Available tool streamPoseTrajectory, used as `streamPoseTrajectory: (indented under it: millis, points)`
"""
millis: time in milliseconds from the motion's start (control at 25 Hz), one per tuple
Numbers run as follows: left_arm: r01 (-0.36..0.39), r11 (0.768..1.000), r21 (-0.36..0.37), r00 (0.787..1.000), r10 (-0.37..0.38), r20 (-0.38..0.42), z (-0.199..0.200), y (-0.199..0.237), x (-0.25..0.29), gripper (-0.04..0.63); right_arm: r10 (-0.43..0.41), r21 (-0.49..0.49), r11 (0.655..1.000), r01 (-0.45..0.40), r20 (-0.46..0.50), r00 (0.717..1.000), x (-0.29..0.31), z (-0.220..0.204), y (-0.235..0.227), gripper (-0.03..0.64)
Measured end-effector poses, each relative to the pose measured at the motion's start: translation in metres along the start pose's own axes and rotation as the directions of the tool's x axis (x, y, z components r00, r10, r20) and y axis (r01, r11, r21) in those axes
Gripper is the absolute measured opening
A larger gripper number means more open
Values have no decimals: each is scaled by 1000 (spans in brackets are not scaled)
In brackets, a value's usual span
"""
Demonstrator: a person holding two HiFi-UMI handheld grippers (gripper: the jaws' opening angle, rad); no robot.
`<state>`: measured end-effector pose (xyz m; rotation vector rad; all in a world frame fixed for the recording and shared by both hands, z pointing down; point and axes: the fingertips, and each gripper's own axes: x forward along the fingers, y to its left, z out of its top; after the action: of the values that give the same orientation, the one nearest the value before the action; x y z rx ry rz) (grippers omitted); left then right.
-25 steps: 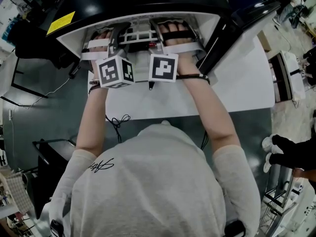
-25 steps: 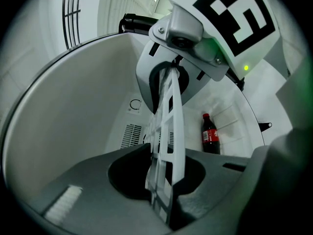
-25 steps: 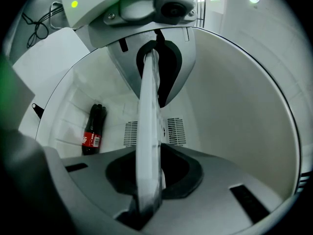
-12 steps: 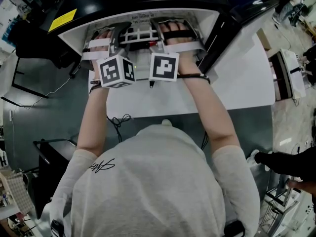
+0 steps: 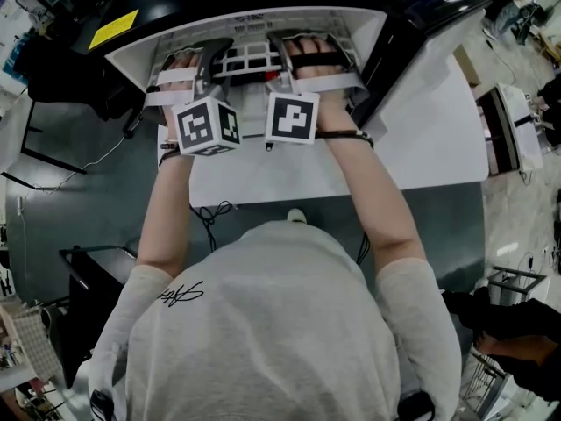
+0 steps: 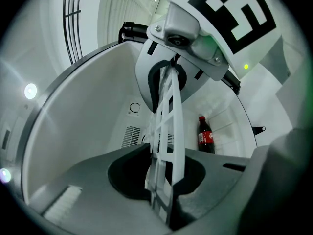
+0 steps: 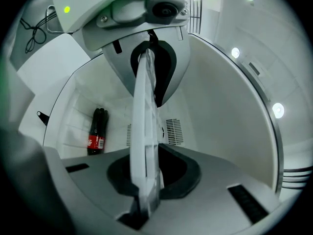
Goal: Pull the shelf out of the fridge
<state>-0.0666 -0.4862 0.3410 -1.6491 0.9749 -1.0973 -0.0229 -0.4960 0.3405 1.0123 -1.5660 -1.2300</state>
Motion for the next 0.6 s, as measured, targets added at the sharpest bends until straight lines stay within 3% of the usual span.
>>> streamPoseTrajectory:
  millis: [600]
  points:
    - [0, 1000, 2, 1000, 0, 2, 5, -2, -14, 43, 20, 14, 1000, -20, -5, 1000, -15, 3, 3, 40]
